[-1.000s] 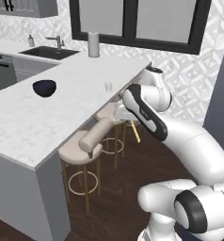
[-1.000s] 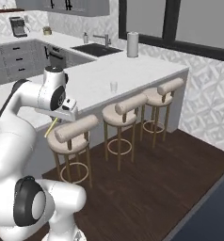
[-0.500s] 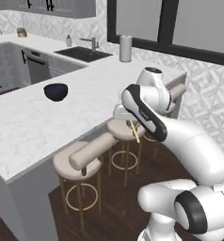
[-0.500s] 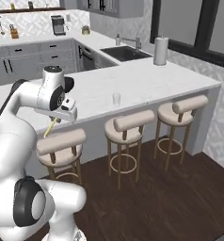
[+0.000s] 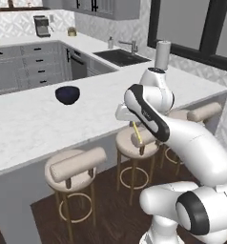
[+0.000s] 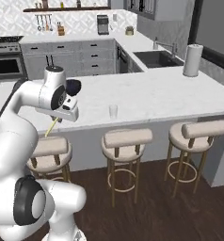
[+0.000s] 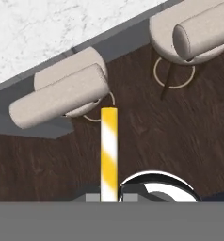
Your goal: Take a straw from the drawer in front and place it inside the glass cup on the dining counter.
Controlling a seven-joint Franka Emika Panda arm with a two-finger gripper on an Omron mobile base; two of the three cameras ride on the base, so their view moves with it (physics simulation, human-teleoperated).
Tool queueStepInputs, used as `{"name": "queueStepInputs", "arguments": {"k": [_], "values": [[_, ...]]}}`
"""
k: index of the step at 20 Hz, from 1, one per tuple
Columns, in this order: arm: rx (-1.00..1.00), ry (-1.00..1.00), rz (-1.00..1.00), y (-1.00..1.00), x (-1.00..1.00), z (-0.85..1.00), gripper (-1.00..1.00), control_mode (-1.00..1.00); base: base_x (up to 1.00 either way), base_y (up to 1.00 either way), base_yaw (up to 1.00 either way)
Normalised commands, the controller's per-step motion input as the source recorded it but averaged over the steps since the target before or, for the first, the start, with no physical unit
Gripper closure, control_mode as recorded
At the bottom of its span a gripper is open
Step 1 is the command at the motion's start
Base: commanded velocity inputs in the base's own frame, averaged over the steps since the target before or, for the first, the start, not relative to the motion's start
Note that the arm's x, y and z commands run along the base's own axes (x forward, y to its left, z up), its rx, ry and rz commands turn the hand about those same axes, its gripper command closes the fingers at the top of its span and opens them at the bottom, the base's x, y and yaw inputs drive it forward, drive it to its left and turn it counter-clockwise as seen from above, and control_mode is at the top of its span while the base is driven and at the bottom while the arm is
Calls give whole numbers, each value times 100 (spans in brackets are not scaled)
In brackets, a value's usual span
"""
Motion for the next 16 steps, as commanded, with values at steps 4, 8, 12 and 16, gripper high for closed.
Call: {"name": "queueStepInputs", "arguments": {"k": [4,8,12,16], "values": [[0,0,0,0,0,0,100,100,23,-87,55],[0,0,0,0,0,0,100,100,18,-92,53],[0,0,0,0,0,0,100,100,8,-91,44],[0,0,0,0,0,0,100,100,16,-74,20]]}}
